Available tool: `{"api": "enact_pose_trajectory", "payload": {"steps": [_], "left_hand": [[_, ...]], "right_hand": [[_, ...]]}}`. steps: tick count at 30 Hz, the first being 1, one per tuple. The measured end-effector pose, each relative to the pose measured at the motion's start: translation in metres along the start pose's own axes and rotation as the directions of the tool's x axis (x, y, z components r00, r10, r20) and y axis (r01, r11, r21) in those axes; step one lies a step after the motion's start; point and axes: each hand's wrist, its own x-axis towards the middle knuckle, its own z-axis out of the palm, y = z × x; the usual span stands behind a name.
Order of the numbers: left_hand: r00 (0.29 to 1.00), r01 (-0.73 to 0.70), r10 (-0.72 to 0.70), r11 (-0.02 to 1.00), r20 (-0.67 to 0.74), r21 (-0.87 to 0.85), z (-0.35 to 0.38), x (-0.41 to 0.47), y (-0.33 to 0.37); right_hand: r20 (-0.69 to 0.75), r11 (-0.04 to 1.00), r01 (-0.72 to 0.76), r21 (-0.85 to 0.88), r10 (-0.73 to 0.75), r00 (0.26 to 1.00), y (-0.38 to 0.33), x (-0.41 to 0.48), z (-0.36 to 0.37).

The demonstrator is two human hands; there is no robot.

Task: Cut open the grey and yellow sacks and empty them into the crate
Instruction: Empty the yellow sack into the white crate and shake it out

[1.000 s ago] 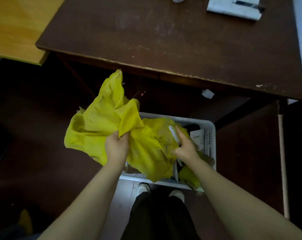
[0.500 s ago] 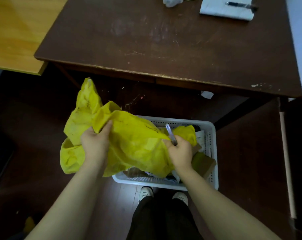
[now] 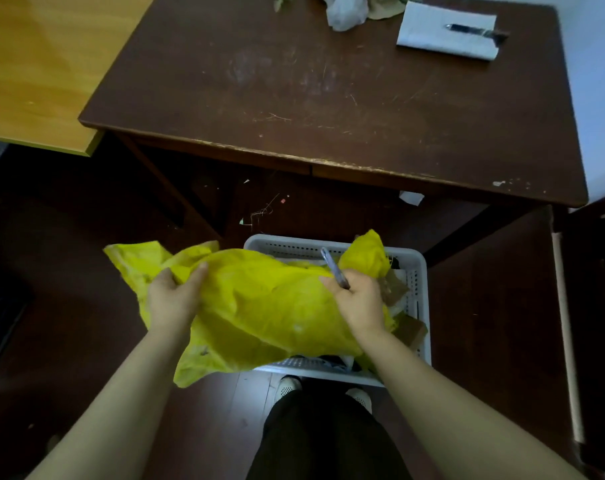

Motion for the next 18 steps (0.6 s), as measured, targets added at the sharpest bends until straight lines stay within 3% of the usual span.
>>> {"api": "enact_pose_trajectory", "payload": {"steps": [3,8,10,12,15,18], "left_hand": [[0.996,0.086,-0.086,0.996,0.001,-0.023,-0.005,-0.001,0.005],[0.994,0.002,-0.017,0.991,-0.111,-0.134,-0.010,-0.011,0.018],[0.996,-0.005,-0.012,0.982,-0.090,-0.190,-0.009,-0.014,0.024],[0.996,-0.058,0.048,0.989,-0.072,-0.138,-0.012,-0.017,0.031],[0.989,-0.138,0.126,0.968,-0.071,-0.212,-0.015,-0.018,0.046],[0.985,-0.164,0.173,0.937,0.002,-0.308,-0.007,-0.033,0.056]], "right_hand": [[0.065,0.989,-0.135,-0.059,0.138,0.988,0.008,0.002,-0.002],[0.088,0.999,-0.045,-0.022,0.047,0.995,-0.004,-0.002,0.014],[0.125,0.992,-0.113,-0.049,0.118,0.985,0.003,0.000,0.015],[0.122,0.977,-0.198,-0.074,0.206,0.971,0.005,0.003,0.014],[0.084,0.983,-0.180,0.027,0.177,0.981,0.004,0.007,0.018],[0.073,0.951,-0.298,0.081,0.292,0.954,0.014,0.011,0.016]]}}
